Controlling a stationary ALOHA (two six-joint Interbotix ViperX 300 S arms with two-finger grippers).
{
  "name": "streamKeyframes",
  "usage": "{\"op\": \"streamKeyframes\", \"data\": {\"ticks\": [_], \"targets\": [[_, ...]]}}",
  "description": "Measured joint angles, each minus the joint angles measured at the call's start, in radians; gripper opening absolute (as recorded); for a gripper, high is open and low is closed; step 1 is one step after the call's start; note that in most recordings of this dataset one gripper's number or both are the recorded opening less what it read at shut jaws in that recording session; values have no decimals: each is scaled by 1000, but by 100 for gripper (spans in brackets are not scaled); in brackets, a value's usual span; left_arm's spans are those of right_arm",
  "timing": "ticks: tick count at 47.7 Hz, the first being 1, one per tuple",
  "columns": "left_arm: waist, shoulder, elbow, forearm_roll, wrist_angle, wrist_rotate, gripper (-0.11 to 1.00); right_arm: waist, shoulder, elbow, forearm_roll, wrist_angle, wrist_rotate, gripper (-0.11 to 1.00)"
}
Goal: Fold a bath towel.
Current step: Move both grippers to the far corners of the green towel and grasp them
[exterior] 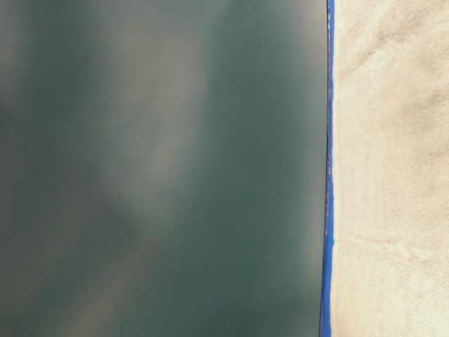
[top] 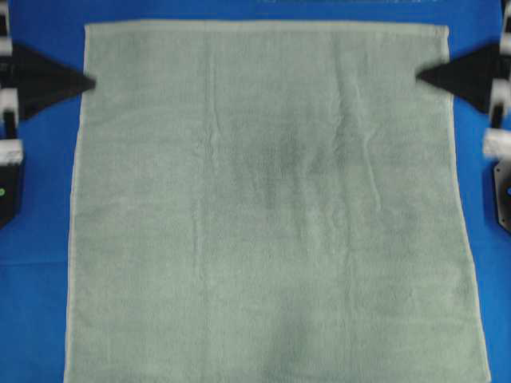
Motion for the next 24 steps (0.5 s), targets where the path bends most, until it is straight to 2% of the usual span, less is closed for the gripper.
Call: {"op": "streamKeyframes", "data": {"ticks": [6, 8, 11, 15, 19, 21, 24], "targets": [[77, 86, -18, 0, 9, 91, 2, -117, 69, -32, -38, 80, -12, 1], [98, 117, -23, 0, 11, 103, 7, -158, 101, -37, -51, 95, -18, 2], [135, 163, -32, 2, 11, 109, 23, -209, 147, -40, -66, 107, -28, 13], [192, 225, -48, 0, 12, 114, 50, -265, 224, -51, -89, 121, -44, 39], [236, 276, -63, 0, 14, 155, 73, -327, 299, -71, -118, 130, -61, 61], [255, 304, -69, 2, 14, 190, 82, -356, 341, -81, -135, 132, -71, 66], [270, 344, -77, 0, 9, 229, 88, -387, 400, -98, -152, 132, -81, 62]]}}
